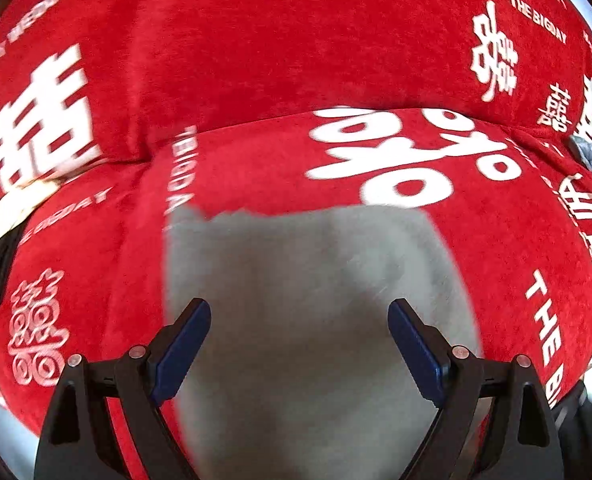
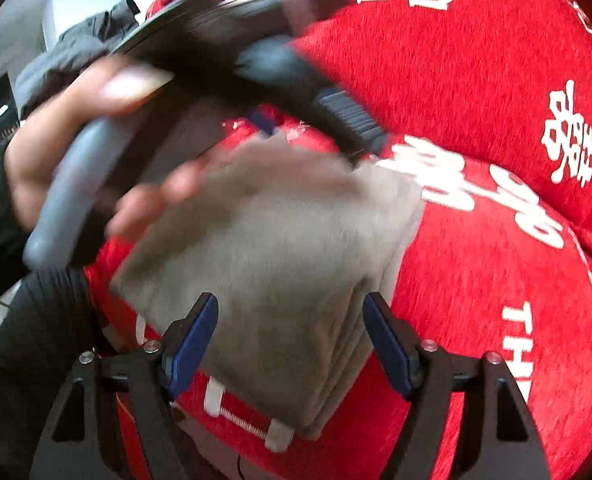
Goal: Fold small clothes
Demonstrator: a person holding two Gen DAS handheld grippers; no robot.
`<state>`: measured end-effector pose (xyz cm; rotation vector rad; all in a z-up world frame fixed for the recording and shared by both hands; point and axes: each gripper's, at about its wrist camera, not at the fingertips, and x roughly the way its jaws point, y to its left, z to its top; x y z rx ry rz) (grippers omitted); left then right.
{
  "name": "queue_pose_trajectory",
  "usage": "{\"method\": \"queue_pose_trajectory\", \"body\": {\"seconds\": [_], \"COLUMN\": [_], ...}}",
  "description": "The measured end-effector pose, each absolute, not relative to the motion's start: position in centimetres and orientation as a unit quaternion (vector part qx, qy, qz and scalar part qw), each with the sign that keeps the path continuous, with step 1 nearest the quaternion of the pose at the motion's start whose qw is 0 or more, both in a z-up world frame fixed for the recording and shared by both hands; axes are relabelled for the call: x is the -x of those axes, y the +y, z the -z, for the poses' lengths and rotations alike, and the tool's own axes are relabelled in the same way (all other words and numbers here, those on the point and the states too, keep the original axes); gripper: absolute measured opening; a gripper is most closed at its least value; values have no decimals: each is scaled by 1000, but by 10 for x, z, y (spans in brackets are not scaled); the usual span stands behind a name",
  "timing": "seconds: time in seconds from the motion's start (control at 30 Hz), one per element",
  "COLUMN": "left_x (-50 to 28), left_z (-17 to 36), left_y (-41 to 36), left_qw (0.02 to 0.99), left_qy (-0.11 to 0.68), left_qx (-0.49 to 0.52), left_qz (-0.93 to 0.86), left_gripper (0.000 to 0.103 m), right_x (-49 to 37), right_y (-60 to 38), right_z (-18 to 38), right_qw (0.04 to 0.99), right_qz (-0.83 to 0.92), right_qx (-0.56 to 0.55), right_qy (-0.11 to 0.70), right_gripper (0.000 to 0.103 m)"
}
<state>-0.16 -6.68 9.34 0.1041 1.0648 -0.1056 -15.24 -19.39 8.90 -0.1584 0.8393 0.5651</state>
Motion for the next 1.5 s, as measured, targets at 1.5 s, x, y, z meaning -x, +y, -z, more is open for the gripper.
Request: {"method": "queue_pose_trajectory", "body": {"seconds": [1.5], "left_x": [119], "left_z": [-80], "left_y": [-8], "left_qw": [873], "left_qy": [486], "left_qx": [-3], "left_qz": [-28], "left_gripper": [99], "right_x": [154], "right_y": [-162], "right_z": [-112], "right_qw": [856], "right_qz": [-153], "right_qx": [128], "right_qy": [476], "right_gripper": [83]}}
